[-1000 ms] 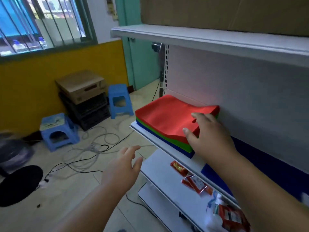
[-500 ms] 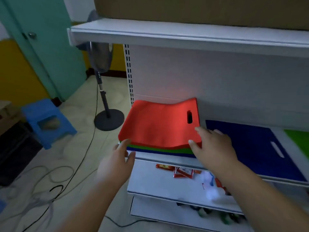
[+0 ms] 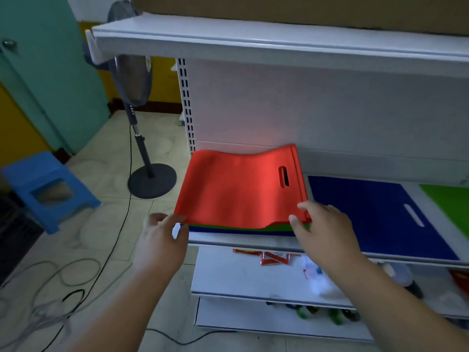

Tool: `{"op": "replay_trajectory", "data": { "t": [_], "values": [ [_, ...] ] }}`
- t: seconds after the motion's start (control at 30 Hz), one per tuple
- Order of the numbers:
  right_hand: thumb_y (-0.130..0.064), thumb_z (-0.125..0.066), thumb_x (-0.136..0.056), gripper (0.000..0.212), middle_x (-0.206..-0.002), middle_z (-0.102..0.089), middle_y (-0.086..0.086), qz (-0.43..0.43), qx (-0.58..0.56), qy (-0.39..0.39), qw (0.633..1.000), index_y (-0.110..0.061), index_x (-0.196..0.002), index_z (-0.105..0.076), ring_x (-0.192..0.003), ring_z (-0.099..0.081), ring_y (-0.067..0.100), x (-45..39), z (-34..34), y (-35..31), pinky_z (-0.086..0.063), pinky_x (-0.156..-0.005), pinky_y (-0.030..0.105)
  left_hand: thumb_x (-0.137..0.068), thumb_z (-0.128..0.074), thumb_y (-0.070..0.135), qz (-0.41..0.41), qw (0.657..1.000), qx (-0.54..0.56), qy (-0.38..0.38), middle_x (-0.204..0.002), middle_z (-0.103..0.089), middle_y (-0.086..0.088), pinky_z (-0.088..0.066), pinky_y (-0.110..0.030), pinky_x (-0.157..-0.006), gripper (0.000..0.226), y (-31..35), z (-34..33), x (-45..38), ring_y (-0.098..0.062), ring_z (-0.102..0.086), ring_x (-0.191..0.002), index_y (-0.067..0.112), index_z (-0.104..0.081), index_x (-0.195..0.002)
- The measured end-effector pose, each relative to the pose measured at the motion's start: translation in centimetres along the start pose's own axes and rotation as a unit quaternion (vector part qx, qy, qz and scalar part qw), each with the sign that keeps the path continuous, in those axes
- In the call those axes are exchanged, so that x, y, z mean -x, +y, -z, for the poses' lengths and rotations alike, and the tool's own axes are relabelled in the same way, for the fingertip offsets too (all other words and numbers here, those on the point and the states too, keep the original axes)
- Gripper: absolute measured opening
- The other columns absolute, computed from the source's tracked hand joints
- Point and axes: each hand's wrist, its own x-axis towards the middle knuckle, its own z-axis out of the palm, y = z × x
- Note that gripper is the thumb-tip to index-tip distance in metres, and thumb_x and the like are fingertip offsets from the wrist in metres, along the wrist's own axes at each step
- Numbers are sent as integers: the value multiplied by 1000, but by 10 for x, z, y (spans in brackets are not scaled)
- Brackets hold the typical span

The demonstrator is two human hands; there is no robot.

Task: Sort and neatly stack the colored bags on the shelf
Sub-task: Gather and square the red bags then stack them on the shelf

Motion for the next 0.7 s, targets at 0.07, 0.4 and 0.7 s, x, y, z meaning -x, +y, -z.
{"op": "replay_trajectory", "data": {
  "t": [0.07, 0.4, 0.7],
  "values": [
    [-39, -60, -91, 31, -82, -65, -5, -1, -28, 10, 1000, -16, -110, -67, -79, -56, 19, 3, 1, -4, -48, -72, 37, -97, -51, 27, 4, 999, 39, -2, -114, -47, 7, -37, -22, -62, 22, -1, 2, -9, -13, -57, -78, 27, -68, -113],
    [-35, -62, -91, 26, -64, -48, -12, -50, -36, 53, 997, -16, -108, -66, -64, -49, 12, 18, 0, -31, -46, -63, 35, -90, -59, 24, -15, 997, 58, -39, -81, -62, 7, -41, -26, -52, 7, -9, 17, -57, -12, -59, -65, 28, -53, -90],
    [-37, -64, -87, 28, -93, -64, -1, -114, 1, 96, 989, -16, -105, -66, -81, -59, 21, 37, -17, -53, -49, -69, 34, -90, -52, 16, -49, 994, 70, -71, -80, -59, 12, -50, -29, -61, 18, -25, 34, -71, -11, -57, -67, 33, -54, -95]
  ]
}}
